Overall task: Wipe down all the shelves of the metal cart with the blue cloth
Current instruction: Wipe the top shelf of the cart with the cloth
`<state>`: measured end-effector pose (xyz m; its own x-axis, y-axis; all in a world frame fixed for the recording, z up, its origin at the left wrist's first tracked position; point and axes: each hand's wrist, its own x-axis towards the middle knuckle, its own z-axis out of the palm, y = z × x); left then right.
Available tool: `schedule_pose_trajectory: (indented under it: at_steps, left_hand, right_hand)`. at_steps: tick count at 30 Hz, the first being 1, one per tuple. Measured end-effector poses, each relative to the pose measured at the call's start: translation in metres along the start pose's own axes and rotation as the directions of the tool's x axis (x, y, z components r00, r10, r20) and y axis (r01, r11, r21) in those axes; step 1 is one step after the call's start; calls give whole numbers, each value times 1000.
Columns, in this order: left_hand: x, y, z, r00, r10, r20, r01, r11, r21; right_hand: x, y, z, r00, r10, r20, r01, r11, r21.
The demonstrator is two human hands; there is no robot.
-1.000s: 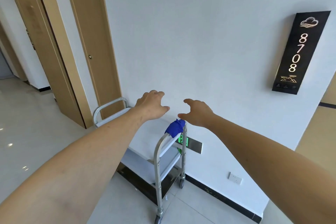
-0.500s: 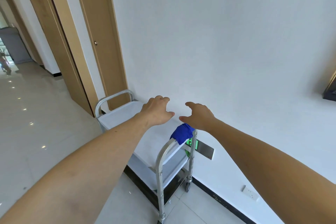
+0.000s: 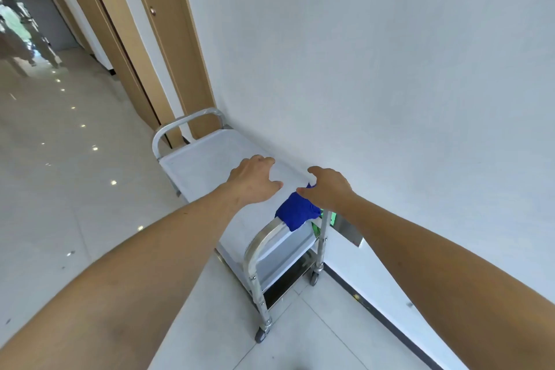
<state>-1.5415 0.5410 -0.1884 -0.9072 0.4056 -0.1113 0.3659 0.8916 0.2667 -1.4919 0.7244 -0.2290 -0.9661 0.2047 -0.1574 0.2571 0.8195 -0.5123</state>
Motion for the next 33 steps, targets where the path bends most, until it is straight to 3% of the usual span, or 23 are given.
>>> schedule_pose_trajectory:
  at_steps: [13, 20, 27, 33]
  left_hand:
    - [56, -46, 65, 985, -42, 167, 52, 997, -59]
    - [108, -83, 86, 968, 69, 242, -50, 995, -84]
    - [163, -115, 100, 919, 217, 329, -191, 976, -109]
    - [182, -129, 116, 877, 281, 389, -260, 960, -108]
  right_hand:
    - [52, 13, 69, 981, 161, 105, -154, 986, -65]
    - [89, -2, 113, 937, 348, 13, -345, 933, -105]
    - [117, -16, 160, 820, 567, -77, -572, 811, -125]
    - [123, -20, 176, 783, 588, -203, -619, 767, -165]
